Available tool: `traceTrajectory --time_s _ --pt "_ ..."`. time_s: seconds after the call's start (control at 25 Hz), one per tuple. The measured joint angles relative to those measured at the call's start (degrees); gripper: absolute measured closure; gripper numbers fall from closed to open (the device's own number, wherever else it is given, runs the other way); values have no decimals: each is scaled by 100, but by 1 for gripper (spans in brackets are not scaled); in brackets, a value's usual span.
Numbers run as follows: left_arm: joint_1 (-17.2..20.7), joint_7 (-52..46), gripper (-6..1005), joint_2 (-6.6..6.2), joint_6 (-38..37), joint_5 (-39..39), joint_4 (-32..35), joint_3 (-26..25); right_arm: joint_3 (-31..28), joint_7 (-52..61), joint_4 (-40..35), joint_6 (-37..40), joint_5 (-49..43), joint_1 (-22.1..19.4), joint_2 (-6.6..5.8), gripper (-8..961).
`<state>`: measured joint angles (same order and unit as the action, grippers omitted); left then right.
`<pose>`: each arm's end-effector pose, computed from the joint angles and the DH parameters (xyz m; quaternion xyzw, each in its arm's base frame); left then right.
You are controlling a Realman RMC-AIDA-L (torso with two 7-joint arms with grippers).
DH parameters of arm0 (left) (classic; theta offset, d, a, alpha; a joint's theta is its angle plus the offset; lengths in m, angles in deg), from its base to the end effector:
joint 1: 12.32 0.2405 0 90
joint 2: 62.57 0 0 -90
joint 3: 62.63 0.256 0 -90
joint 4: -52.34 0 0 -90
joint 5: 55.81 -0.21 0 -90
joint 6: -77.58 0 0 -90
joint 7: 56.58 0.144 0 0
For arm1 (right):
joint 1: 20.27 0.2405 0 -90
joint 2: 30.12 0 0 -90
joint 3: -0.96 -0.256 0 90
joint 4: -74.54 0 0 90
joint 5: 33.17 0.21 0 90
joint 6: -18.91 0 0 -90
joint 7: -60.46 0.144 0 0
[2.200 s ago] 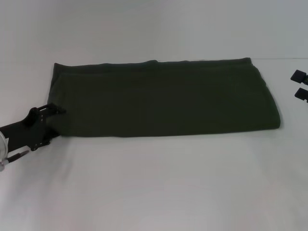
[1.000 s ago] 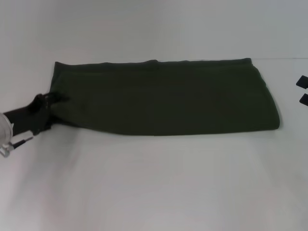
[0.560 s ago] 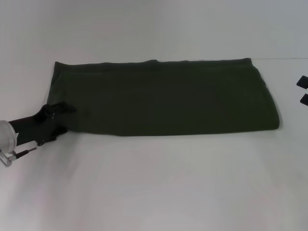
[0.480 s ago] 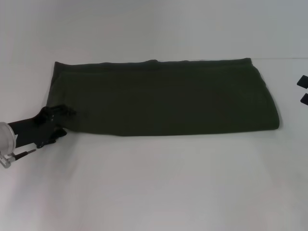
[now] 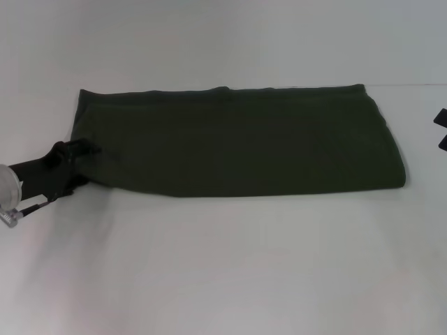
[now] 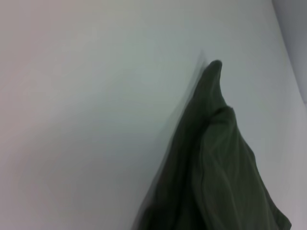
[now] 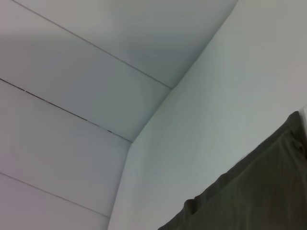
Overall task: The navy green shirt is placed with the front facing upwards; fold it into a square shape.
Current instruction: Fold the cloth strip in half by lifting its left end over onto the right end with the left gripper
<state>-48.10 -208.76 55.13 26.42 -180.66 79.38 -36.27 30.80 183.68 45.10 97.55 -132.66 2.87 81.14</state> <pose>-0.3395 0.3898 0.0105 -0.4806 -0.7846 -0.3037 0.2472 0.3456 0.3315 0.0820 -0.6317 0.6232 0.4163 0.1981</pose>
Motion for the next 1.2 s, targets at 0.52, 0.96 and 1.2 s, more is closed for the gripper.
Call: traceTrajectory --time_s 0.52,0.96,1.2 --pt "-26 44 308 73 -42 12 143 38 -5 9 0 21 23 -34 -2 100" --pt "-24 82 686 71 10 20 143 55 -14 13 0 27 26 -62 7 100" --pt "177 759 897 90 -338 57 345 34 -14 8 0 3 8 -91 2 100"
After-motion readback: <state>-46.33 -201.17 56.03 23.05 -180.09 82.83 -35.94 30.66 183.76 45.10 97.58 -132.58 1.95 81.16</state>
